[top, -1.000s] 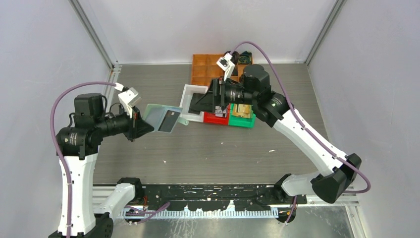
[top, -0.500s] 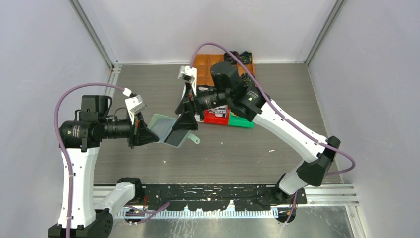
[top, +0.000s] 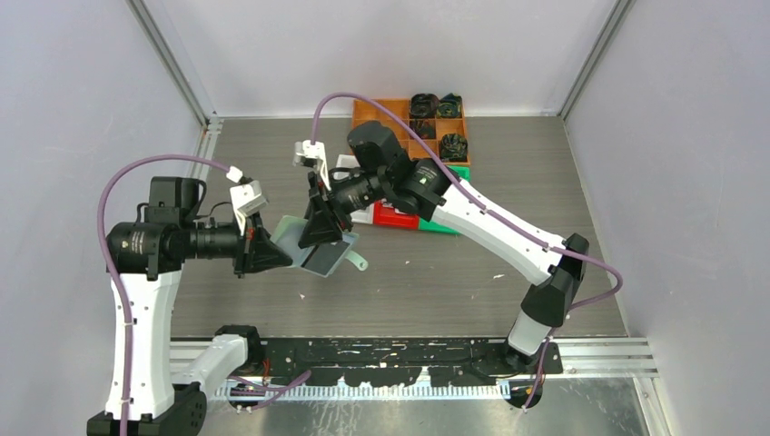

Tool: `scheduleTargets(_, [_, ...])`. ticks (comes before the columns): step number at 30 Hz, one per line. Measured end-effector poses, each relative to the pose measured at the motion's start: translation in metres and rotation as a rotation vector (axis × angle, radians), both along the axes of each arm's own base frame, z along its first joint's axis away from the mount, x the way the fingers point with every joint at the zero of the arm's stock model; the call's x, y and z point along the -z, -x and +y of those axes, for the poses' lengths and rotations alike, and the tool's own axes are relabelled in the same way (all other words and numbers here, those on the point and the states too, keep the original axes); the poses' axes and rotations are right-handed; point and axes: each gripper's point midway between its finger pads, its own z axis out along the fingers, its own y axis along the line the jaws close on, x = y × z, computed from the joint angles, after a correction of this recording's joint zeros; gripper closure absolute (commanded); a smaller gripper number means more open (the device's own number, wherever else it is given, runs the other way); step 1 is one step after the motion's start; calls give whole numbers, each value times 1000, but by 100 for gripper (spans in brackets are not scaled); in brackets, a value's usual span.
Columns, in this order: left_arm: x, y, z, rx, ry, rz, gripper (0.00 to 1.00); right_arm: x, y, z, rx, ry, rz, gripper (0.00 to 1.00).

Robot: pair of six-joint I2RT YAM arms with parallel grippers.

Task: Take the credit cards out of the card holder
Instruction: Remove the credit card from the card holder.

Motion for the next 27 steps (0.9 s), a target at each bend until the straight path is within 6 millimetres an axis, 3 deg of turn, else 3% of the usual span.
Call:
scheduleTargets(2, [-1, 0, 0, -1, -2, -7, 73, 3, 3, 2, -18, 6, 14, 92])
scheduleTargets(3, [-1, -1, 1, -7, -5, -12, 56, 4, 4, 3, -22, 7, 21, 98])
scheduleTargets(6, [-7, -11, 2, -59, -4, -58, 8, 3, 4, 4, -12, 10, 47, 99])
scheduleTargets(7, [-10, -15, 3, -74, -1, -79, 1, 2, 2, 7, 3, 4, 56, 99])
scheduleTargets(11, [-21, -25, 4, -175, 35, -123, 0, -5, -12, 12, 95, -59, 112, 99])
scheduleTargets(15, [-37, -26, 1, -235, 103, -121, 0, -15, -39, 3, 232, -168, 220, 99])
scheduleTargets(20, [-42, -30, -4, -286, 190, -53, 0, -50, -61, -11, 312, -353, 346, 99])
scheduleTargets(27, [-56, -26, -9, -333, 295, -16, 0, -106, -51, -29, 262, -566, 455, 99])
